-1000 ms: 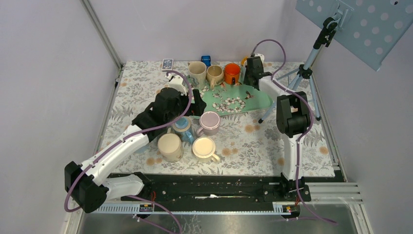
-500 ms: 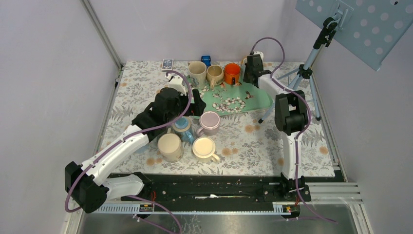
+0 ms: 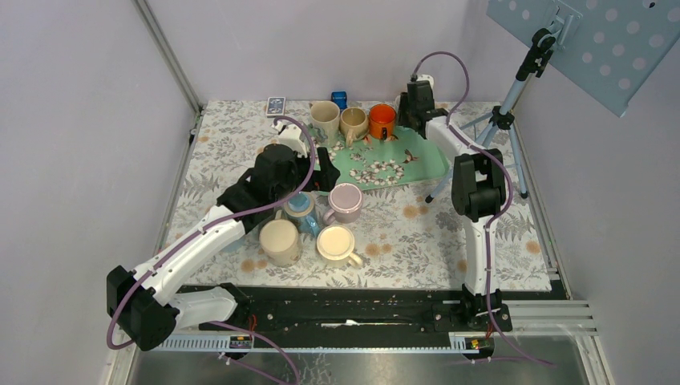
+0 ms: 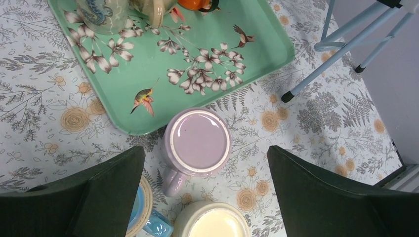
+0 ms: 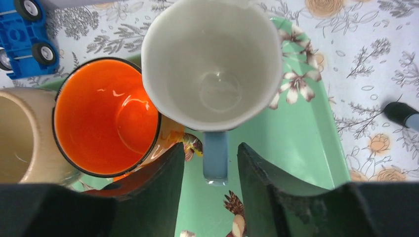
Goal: Turn the mug right side up
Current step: Place the cup on the tray.
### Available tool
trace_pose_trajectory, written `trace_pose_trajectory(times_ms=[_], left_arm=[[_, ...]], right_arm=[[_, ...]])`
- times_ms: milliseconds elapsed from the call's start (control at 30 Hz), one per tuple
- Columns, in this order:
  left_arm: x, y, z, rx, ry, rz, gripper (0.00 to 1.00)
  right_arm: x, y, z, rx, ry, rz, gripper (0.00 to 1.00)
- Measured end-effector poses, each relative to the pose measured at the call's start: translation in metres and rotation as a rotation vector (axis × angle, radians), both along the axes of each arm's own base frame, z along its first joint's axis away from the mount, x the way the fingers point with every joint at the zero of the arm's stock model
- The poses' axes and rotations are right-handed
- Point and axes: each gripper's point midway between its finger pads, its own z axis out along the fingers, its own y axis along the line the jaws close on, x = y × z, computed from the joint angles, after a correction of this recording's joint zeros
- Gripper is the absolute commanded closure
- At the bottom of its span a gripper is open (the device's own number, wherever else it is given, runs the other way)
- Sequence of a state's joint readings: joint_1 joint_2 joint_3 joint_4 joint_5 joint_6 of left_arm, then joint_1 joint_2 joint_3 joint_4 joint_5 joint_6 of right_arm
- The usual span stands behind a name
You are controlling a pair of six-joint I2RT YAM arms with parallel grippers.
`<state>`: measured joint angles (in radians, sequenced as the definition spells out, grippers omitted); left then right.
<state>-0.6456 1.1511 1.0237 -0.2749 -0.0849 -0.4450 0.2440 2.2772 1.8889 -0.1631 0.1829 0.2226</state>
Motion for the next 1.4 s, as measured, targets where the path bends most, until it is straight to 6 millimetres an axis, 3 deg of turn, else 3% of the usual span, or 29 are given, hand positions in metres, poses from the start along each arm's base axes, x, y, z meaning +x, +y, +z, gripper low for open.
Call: trace_pose_trajectory(times_ms=[300, 433, 533, 700, 800, 933, 1100, 1400], left_arm=[[-0.001, -0.001, 0.0, -0.004, 0.003, -0.008, 0.01], [-0.002, -0.002, 0.0, -0.008, 0.006, -0.017, 0.01], [-0.002, -0.004, 0.0, -0.013, 0.007, -0.027, 0.01], [-0.004, -0.006, 0.0, -0.025, 0.013, -0.038, 0.01], [-0.006, -0.009, 0.0, -0.036, 0.023, -0.052, 0.01], [-0.01, -0.014, -0.003, -0.042, 0.04, -0.082, 0.01], [-0.012, -0.017, -0.02, -0.009, 0.088, -0.111, 0.01], [-0.022, -0.027, -0.071, 0.105, 0.212, -0.189, 0.01]], right_arm=[[0.004, -0.005, 0.016, -0.005, -0.015, -0.039, 0.27], [-0.004, -0.006, 0.019, 0.006, 0.006, -0.051, 0.19], [-0.016, -0.007, 0.032, 0.024, 0.007, -0.055, 0.13], [-0.046, -0.003, 0.075, 0.081, -0.031, -0.038, 0.01], [-0.066, -0.001, 0.105, 0.117, -0.069, -0.022, 0.0], [-0.095, 0.005, 0.123, 0.163, -0.095, 0.0, 0.0], [-0.138, 0.008, 0.116, 0.233, -0.065, 0.014, 0.0], [-0.197, 0.019, 0.097, 0.365, -0.002, 0.06, 0.0]])
